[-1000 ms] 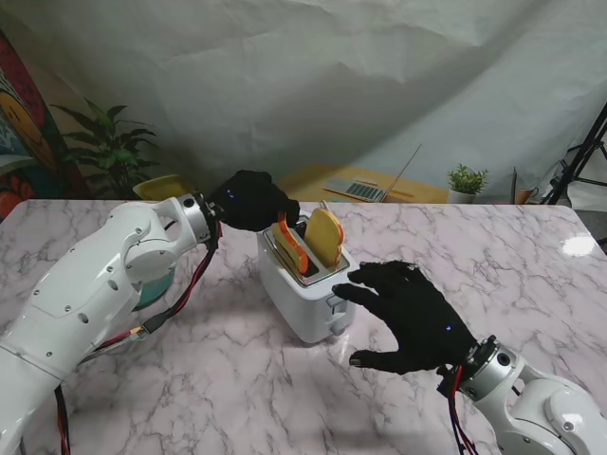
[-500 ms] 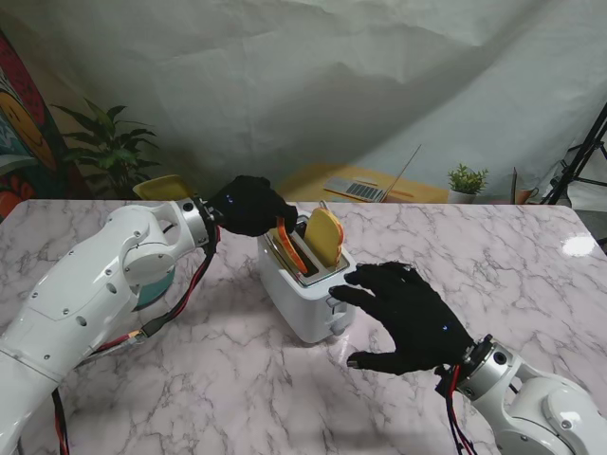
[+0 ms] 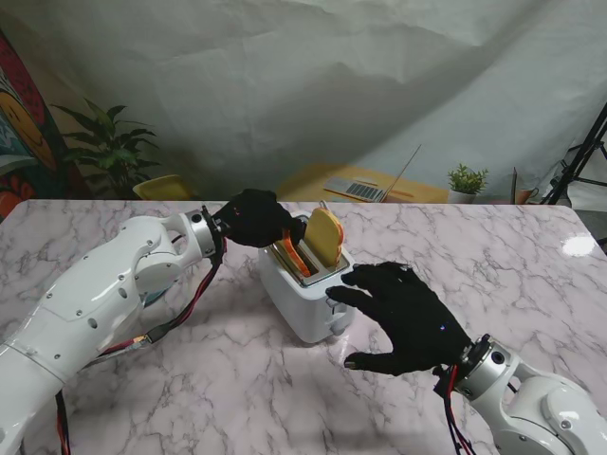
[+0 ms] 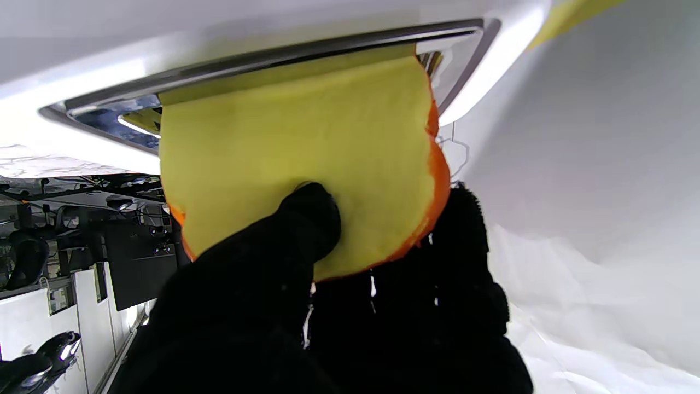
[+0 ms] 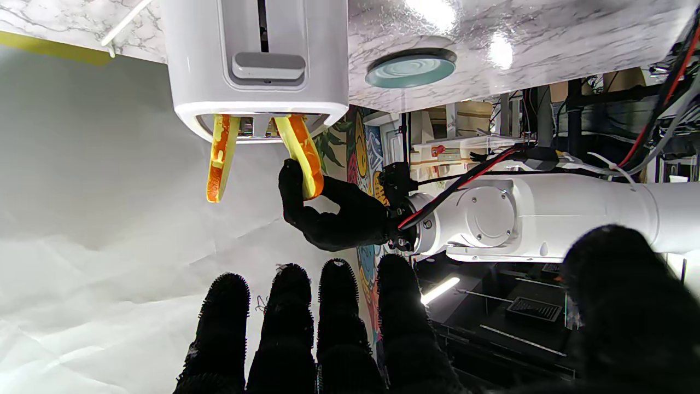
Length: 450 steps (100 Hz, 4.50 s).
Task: Toast the toast slices
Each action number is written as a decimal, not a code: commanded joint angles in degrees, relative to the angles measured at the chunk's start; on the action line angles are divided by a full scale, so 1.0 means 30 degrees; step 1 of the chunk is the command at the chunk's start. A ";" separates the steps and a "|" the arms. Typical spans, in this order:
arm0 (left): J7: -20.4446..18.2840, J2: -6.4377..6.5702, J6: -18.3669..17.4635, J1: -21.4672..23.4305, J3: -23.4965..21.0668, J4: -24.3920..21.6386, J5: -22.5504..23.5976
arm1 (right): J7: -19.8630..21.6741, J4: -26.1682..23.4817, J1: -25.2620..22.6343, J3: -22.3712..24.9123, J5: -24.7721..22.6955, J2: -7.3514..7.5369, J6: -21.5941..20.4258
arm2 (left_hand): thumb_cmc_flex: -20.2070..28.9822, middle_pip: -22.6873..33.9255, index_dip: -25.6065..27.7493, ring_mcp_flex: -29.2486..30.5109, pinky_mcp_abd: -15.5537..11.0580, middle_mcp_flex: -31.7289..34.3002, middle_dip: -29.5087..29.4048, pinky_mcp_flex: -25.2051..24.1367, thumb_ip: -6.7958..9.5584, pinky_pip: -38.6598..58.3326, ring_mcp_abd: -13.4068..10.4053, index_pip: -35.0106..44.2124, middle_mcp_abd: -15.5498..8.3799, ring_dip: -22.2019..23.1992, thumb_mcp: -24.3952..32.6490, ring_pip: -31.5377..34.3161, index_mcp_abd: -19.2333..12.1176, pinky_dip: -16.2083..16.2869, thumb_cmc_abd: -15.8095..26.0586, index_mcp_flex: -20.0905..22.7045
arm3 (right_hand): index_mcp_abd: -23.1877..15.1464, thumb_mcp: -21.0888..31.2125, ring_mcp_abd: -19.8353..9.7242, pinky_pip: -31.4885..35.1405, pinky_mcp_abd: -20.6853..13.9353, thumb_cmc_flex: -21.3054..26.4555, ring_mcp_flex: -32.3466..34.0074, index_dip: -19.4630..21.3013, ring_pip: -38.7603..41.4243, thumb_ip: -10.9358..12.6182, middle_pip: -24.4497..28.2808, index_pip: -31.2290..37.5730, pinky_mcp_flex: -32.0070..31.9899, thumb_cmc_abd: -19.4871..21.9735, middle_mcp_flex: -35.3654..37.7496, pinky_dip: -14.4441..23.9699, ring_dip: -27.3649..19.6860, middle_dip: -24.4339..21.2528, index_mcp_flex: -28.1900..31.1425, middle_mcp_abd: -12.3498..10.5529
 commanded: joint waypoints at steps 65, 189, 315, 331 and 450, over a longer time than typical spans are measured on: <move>-0.0050 -0.0054 -0.0008 0.0167 0.0473 -0.0072 0.0393 | 0.0196 -0.0214 -0.0118 -0.0035 0.0035 0.0028 0.0338 | 0.2253 -0.1435 -0.3892 -0.3992 -0.0516 -0.3581 -0.1314 -0.2755 0.1742 -0.2515 0.0309 0.0884 0.0096 -0.3129 -0.4985 -0.1038 0.1599 0.2268 0.1608 -0.2627 | 0.0450 0.0365 -0.0171 -0.0328 -0.0483 -0.0774 -0.0497 0.0206 -0.0804 -0.0034 -0.0101 -0.0431 -0.0438 -0.0565 -0.0582 -0.0304 -0.0365 -0.0065 -0.0212 0.0166; -0.3511 0.0732 0.1937 0.8387 -0.8356 -0.6364 0.2691 | 0.0169 0.0047 0.0372 -0.0592 0.0126 0.0044 0.0560 | -0.6219 -0.7297 -0.8306 -1.7295 -0.0621 -1.7557 -0.8146 -1.0375 0.2519 -1.2073 0.2837 -1.8610 0.5291 -1.1044 -1.2858 -0.5656 1.0974 -0.2496 0.8894 -1.0031 | 0.0464 0.0246 -0.0186 -0.0363 -0.0520 -0.0785 -0.0534 0.0200 -0.0802 -0.0001 -0.0113 -0.0478 -0.0467 -0.0478 -0.0585 -0.0340 -0.0366 -0.0073 -0.0232 0.0118; -0.2000 0.0460 0.5009 0.9517 -0.7152 -0.4528 0.1654 | 0.1610 0.2618 0.1683 -0.2906 -0.1783 0.0522 0.3466 | -0.4926 -0.7164 -0.5981 -1.7245 -0.0647 -1.7535 -0.8356 -1.0263 0.2477 -1.2423 0.2889 -1.7792 0.5362 -1.1260 -1.3074 -0.5704 1.0545 -0.2532 1.0131 -1.0075 | 0.1048 -0.1121 -0.0200 -0.0201 -0.1370 0.0139 0.0057 -0.0017 -0.0781 0.0254 -0.0358 -0.1031 0.0073 0.0534 -0.0439 -0.0130 -0.0350 -0.0150 -0.0034 0.0572; -0.1944 0.0457 0.4987 0.9519 -0.7096 -0.4489 0.1642 | 0.1425 0.3227 0.2224 -0.3378 -0.1666 0.0519 0.3834 | -0.4893 -0.7138 -0.5719 -1.7224 -0.0667 -1.7519 -0.8238 -1.0270 0.2477 -1.2398 0.2866 -1.7766 0.5318 -1.1263 -1.3073 -0.5654 1.0497 -0.2515 1.0111 -1.0006 | 0.1053 -0.1055 -0.0213 -0.0166 -0.1429 0.0161 0.0142 -0.0017 -0.0743 0.0276 -0.0278 -0.1073 0.0195 0.0501 -0.0421 -0.0085 -0.0332 -0.0113 0.0014 0.0594; -0.0482 0.0369 0.4881 0.9097 -0.6648 -0.3578 0.1635 | 0.3268 0.7752 0.4312 -0.6151 0.0203 0.0894 0.4071 | -0.4722 -0.7051 -0.5162 -1.7111 -0.0866 -1.7494 -0.7707 -1.0245 0.2492 -1.2049 0.2720 -1.7939 0.5157 -1.1254 -1.3052 -0.5306 1.0308 -0.2331 0.9974 -0.9687 | 0.1001 -0.0349 -0.0266 -0.0153 -0.1706 -0.0027 -0.0163 0.0115 -0.0647 0.0210 -0.0027 -0.0828 -0.0002 0.0345 -0.0746 0.0091 -0.0257 -0.0025 -0.0293 0.0513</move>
